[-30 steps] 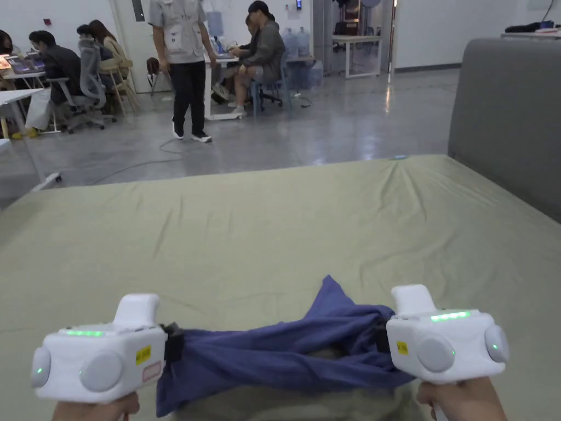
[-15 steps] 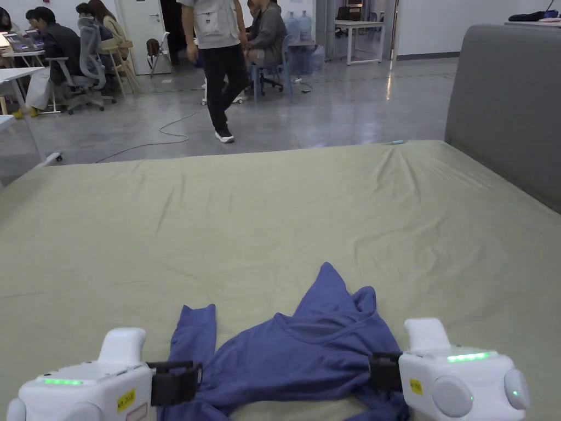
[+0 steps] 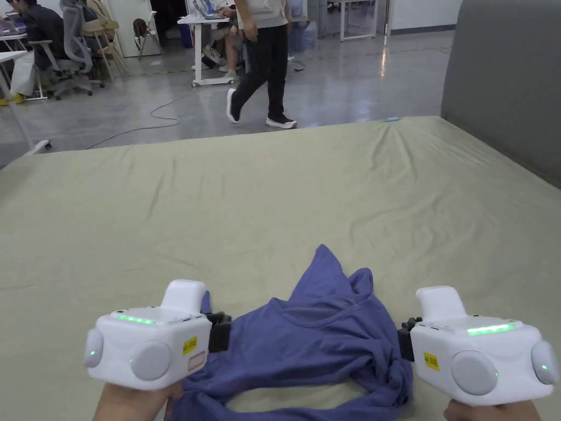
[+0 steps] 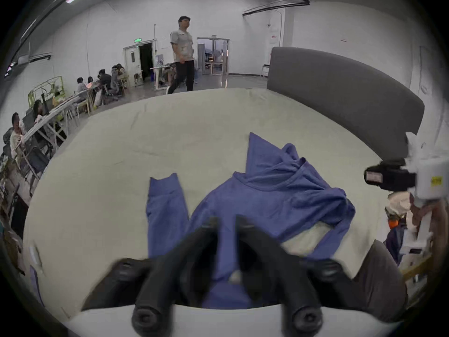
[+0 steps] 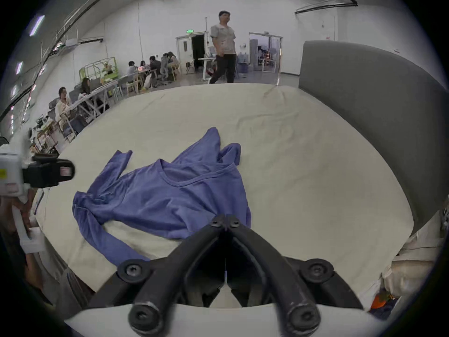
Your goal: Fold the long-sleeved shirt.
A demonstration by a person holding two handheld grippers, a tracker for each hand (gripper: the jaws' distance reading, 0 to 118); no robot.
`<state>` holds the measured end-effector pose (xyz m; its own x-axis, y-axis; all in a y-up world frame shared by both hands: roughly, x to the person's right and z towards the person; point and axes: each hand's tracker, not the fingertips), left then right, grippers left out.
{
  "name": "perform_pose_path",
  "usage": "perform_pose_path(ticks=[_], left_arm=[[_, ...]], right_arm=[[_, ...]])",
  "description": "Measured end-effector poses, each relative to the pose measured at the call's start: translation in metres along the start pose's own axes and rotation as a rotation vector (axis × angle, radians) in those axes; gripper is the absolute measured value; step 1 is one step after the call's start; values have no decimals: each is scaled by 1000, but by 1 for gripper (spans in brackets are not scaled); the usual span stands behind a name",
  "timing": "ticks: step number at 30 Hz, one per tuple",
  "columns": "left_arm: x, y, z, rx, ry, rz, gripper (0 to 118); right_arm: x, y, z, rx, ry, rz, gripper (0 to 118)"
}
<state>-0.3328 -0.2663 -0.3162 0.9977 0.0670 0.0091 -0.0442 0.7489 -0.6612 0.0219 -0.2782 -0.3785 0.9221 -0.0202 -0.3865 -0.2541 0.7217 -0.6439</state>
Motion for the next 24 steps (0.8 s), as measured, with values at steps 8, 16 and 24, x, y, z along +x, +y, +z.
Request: perform_pose_path(ticks=[8, 16, 24], left_arm=[[-8, 17, -136, -164, 100, -10, 107], [-10, 11, -160, -248, 66, 31, 0], [-3, 23, -80, -104, -5, 40, 0]], right_arm=[[14, -3, -6, -34, 23, -66, 0], [7, 50, -58, -37, 33, -20, 0], [-25, 176, -232, -157, 55, 121, 74]])
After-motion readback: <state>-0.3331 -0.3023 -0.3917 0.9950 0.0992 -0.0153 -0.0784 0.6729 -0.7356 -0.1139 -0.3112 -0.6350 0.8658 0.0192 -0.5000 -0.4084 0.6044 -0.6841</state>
